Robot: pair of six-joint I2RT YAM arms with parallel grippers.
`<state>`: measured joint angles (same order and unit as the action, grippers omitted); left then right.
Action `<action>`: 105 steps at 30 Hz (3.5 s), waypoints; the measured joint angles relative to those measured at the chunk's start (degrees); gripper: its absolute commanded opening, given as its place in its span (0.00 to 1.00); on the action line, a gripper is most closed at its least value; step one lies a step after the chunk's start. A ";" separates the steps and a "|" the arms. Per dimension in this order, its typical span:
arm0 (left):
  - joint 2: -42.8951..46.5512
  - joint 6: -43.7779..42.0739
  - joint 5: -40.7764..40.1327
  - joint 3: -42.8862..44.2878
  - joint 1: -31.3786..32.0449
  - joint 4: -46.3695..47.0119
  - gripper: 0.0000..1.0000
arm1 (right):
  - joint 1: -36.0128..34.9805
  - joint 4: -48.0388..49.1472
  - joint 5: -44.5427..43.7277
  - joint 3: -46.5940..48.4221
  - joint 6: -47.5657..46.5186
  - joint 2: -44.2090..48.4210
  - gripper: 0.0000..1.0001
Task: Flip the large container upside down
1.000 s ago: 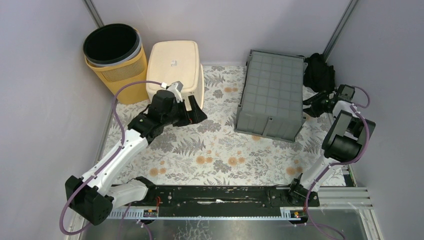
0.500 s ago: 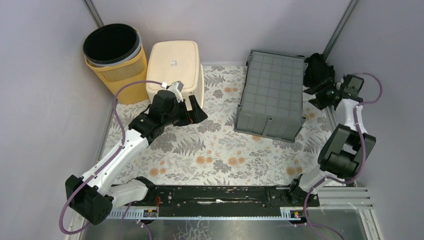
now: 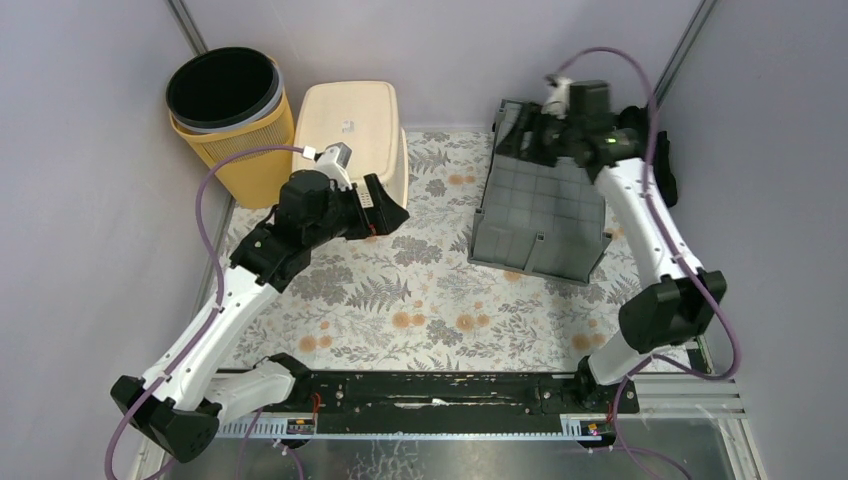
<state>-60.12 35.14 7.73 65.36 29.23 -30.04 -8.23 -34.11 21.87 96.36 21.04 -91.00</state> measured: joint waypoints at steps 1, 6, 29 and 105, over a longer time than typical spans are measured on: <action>0.02 -0.13 -0.09 0.61 0.00 -0.66 1.00 | -3.56 -0.79 -0.76 1.36 -0.76 -0.96 0.69; 0.33 -0.44 -0.57 1.57 0.00 -2.64 1.00 | -18.34 -3.93 -6.29 6.62 -3.65 -8.85 0.68; -0.26 -1.31 -2.21 3.30 0.02 -6.40 1.00 | -30.69 -8.94 -26.91 6.95 -7.08 -27.45 0.68; -12.41 1.25 -39.52 -0.94 -28.09 5.97 1.00 | -18.03 4.96 -5.68 -14.84 -3.28 -3.45 0.71</action>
<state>-72.53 36.38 -31.79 64.42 1.15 -24.08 -26.26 -29.15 16.19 81.52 17.76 -94.45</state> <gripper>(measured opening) 0.998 0.709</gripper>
